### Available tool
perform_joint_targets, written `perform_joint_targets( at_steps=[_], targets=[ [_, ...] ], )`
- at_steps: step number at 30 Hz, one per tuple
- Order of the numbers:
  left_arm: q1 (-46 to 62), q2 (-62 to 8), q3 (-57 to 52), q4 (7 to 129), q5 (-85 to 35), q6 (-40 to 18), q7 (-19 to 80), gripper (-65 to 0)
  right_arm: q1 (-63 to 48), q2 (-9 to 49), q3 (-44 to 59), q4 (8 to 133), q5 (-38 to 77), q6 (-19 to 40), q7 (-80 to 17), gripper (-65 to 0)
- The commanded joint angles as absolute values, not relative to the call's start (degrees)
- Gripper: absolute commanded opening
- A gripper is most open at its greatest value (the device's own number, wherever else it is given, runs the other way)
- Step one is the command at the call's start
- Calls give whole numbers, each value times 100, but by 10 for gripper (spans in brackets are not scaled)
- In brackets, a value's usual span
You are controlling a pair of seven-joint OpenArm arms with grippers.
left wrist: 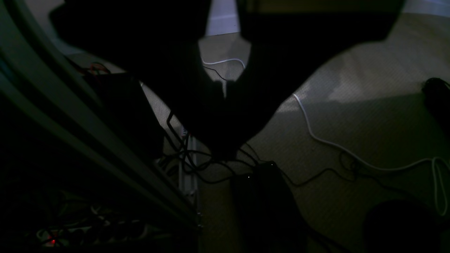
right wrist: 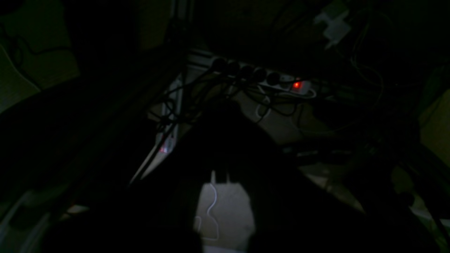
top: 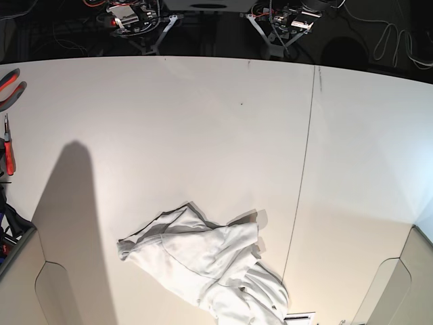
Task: Layout the t-shirt on the table in an organized manner, then fold the t-shirt properly
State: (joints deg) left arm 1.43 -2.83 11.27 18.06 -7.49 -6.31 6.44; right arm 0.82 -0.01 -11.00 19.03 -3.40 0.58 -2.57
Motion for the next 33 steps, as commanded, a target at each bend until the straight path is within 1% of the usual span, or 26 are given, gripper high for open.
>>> perform_joint_targets(
  at_steps=[1, 25, 33],
  targets=[
    [128, -270, 1118, 1868, -742, -676, 648, -650, 123, -1, -1090, 1951, -320, 19, -198, -650],
    [198, -292, 1118, 1951, -744, -674, 755, -650, 104, 3, -1090, 1957, -320, 19, -204, -650],
    [513, -469, 1118, 2158, -744, -672, 731, -650, -54, 183, -1090, 1957, -320, 19, -285, -650]
  ],
)
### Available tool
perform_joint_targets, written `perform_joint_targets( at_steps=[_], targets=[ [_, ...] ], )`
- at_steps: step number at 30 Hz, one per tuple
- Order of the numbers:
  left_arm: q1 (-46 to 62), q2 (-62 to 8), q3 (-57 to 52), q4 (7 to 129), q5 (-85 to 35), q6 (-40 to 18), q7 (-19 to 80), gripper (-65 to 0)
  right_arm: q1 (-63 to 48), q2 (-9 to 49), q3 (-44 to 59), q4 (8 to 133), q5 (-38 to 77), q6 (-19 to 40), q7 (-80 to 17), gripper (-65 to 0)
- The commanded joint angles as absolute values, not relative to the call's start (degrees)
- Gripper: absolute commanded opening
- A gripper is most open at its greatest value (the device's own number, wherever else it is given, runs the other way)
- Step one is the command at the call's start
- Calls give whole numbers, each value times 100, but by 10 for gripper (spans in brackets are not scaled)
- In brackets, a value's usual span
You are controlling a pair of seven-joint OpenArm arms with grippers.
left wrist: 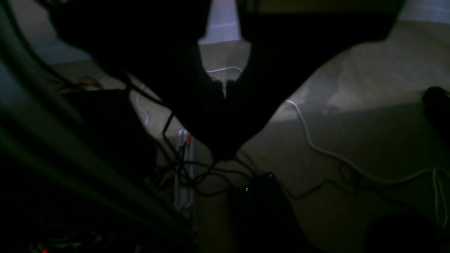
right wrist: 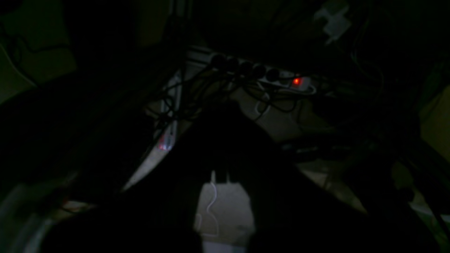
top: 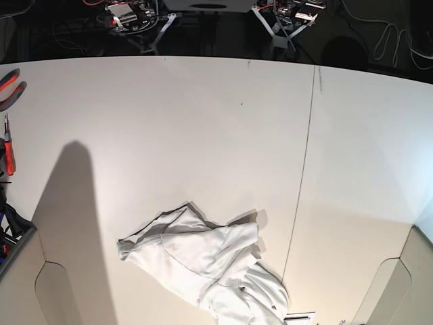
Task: Layout the t-shirt on the table in an organized manner, then fold the t-shirt properly
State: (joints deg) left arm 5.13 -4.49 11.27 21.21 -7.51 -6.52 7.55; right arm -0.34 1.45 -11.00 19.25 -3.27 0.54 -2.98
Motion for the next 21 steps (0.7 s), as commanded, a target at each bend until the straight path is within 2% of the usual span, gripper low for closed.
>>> perform_joint_targets(
  at_steps=[1, 10, 21],
  targets=[
    [572, -519, 1118, 2224, -744, -672, 731, -650, -89, 217, -1090, 1957, -320, 21, -285, -650],
    [1203, -867, 1118, 2950, -792, -672, 731, -650, -598, 611, -1090, 2147, -320, 19, -285, -650],
    [2418, -1275, 1118, 4335, -805, -670, 731, -650, -2045, 963, -1090, 4036, -322, 14, -283, -650]
  ],
)
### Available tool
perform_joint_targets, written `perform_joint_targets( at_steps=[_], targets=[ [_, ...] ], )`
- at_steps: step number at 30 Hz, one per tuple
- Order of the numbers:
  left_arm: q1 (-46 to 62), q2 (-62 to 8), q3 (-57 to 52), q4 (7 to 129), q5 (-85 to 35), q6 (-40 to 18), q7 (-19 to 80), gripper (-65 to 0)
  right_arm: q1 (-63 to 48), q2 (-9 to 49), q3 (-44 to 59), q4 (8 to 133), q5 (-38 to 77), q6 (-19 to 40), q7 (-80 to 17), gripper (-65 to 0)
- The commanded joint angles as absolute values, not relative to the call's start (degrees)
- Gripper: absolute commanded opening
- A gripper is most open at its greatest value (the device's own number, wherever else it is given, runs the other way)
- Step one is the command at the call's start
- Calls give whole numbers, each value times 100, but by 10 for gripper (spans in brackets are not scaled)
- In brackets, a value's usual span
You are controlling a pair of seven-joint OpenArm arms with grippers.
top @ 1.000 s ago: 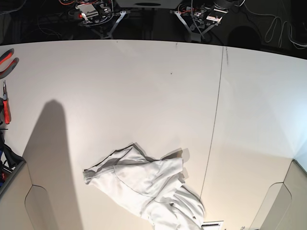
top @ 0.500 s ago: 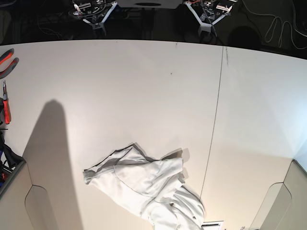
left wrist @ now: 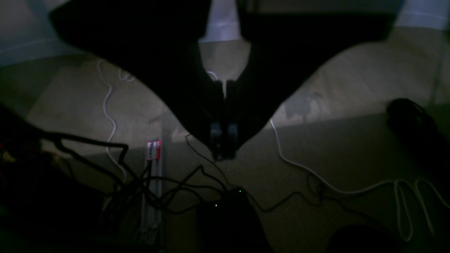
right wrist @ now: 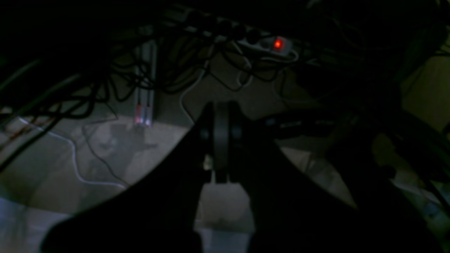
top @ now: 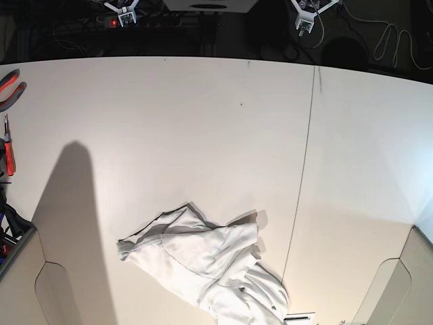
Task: Layout the t-shirt on the table in an organized manner, then fold the t-shirt properly
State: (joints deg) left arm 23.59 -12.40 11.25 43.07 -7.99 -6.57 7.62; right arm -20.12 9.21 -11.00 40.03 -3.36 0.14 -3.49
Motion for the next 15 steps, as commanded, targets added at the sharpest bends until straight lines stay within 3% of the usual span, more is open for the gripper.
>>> perform_joint_targets(
  at_steps=[1, 15],
  targets=[
    [2552, -1323, 1118, 4515, -816, -670, 733, -650, -2191, 985, -1090, 4241, -322, 12, -283, -650],
    [4812, -2294, 1118, 8178, -1009, -672, 1369, -650, -4268, 1372, -1090, 7644, -322, 12, -283, -650]
  ],
)
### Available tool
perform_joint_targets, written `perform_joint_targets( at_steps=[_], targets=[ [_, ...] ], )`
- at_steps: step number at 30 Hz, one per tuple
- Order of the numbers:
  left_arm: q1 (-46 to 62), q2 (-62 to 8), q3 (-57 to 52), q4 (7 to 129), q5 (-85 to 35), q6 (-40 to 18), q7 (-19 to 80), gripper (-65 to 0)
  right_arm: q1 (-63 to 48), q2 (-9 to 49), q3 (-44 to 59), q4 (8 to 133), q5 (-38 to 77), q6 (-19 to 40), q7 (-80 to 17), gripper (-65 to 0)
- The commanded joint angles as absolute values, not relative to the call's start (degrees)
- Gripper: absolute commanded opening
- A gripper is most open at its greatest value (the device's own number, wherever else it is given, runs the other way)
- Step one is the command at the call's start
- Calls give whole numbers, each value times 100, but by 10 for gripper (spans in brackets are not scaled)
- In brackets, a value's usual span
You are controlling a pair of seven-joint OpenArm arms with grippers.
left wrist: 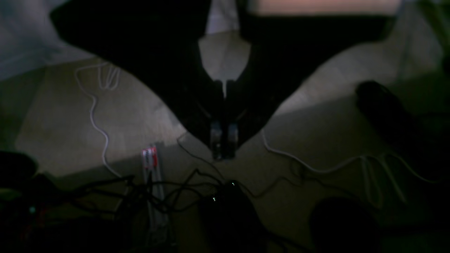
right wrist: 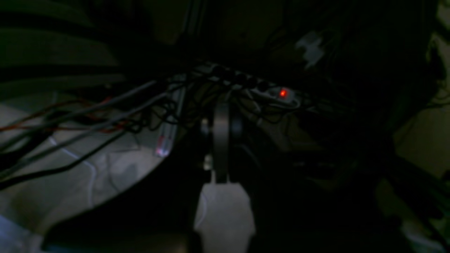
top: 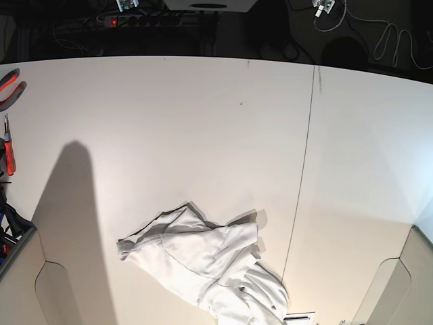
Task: Layout the t-shirt on the table in an organized manner, then fold the t-shirt properly
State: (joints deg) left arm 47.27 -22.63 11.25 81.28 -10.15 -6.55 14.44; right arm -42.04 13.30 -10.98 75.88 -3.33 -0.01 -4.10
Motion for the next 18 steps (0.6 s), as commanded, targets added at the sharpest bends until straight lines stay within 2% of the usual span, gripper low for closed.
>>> perform_joint_targets(
  at_steps=[1, 8, 13, 18],
  targets=[
    [4945, -2357, 1118, 8473, -1009, -672, 1472, -650, -4375, 1415, -1090, 7898, -322, 10, -283, -650],
    [5520, -2687, 1111, 10501, -1002, -674, 2394, -650, -5002, 1481, -1085, 9465, -325, -631, -285, -650],
    [5638, -2685, 923, 11646, -840, -674, 2539, -650, -5135, 1481, -1085, 10134, -325, -626, -292, -650],
    [5627, -2683, 478, 12234, -740, -672, 2477, -650, -5096, 1518, -1087, 10427, -639, -624, -285, -650]
  ],
)
